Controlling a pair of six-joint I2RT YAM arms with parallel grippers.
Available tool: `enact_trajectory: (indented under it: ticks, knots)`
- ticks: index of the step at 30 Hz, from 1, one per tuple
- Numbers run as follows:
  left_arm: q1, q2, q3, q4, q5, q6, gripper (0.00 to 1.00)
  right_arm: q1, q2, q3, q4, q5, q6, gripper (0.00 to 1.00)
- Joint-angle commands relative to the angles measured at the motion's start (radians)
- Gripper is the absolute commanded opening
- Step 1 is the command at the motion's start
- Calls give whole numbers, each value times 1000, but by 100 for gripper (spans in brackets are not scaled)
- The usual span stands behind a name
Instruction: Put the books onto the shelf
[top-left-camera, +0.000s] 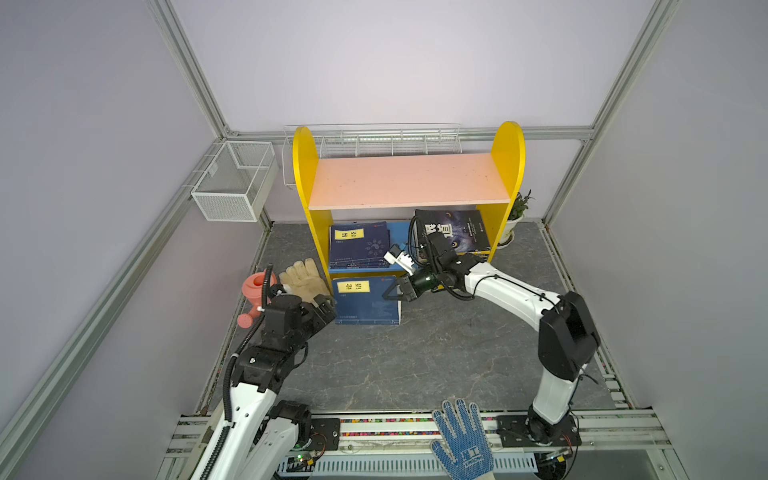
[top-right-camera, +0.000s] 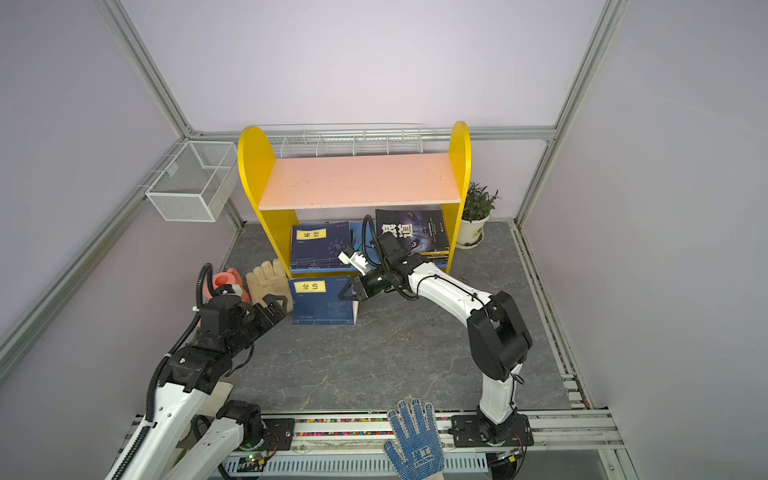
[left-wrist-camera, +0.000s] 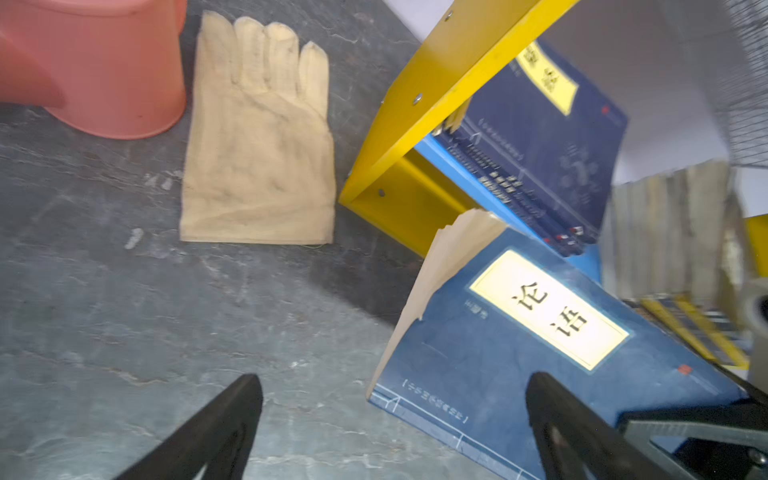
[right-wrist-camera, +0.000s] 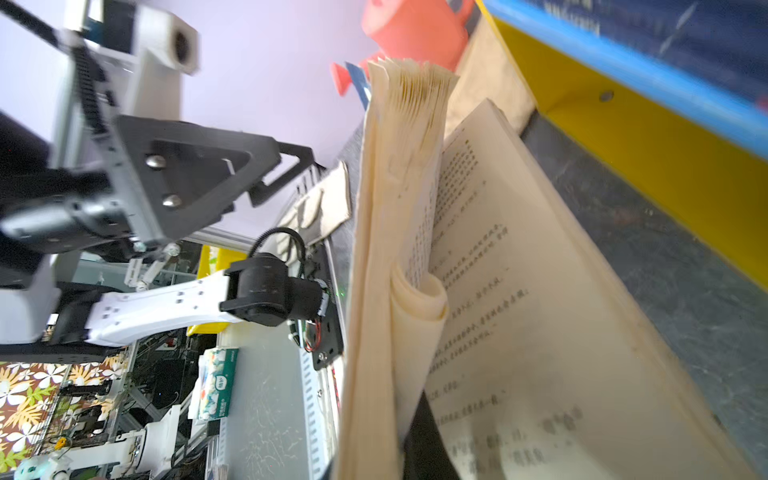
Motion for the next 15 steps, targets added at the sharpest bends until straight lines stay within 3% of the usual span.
enact_trajectory:
  ticks: [1,9,11,15]
  knots:
    - [13,22,-4,80,231,13,99,-15,-56,-26,123,-141,86,9]
    - [13,-3,-32,251,424,-1,97,-33,-77,-9,222,-257,185,9]
    - [14,-17,-38,288,458,-1,82,-33,-76,-7,218,-264,185,9]
    - [14,-48,-59,369,525,-12,30,-33,-71,-6,179,-241,162,11]
